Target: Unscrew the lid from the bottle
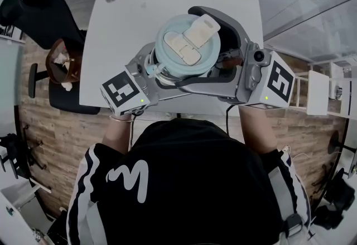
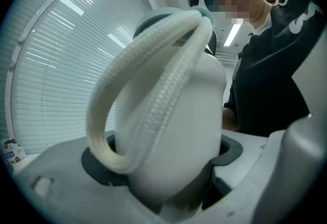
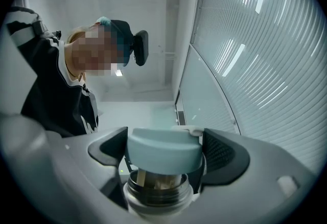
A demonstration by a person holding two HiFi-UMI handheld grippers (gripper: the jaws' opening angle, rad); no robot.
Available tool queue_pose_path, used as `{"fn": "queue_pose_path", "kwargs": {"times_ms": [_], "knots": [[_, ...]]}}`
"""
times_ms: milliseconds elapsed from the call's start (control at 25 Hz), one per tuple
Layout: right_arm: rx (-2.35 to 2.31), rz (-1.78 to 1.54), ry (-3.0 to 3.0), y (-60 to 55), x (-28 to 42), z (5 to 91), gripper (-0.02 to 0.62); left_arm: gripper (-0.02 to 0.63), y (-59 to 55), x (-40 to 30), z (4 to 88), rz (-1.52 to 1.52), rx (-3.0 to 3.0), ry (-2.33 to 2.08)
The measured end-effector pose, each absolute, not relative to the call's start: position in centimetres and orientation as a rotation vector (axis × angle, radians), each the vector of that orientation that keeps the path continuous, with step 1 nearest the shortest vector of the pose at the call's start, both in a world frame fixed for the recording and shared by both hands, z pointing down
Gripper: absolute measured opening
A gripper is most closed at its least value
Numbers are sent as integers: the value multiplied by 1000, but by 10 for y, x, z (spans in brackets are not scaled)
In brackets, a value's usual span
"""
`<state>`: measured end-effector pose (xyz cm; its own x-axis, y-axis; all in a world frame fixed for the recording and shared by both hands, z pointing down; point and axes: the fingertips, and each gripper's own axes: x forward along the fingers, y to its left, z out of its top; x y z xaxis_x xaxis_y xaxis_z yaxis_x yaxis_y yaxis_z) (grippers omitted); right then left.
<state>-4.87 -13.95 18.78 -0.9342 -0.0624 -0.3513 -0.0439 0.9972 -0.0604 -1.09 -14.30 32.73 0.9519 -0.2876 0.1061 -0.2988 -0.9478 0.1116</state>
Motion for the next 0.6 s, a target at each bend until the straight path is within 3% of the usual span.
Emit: {"fn": "queue_pose_path", "kwargs": {"times_ms": [600], "knots": [[-72,-51,2815,-130,-54,189,456,459,-141,-5,316,86,2984,-437]]}}
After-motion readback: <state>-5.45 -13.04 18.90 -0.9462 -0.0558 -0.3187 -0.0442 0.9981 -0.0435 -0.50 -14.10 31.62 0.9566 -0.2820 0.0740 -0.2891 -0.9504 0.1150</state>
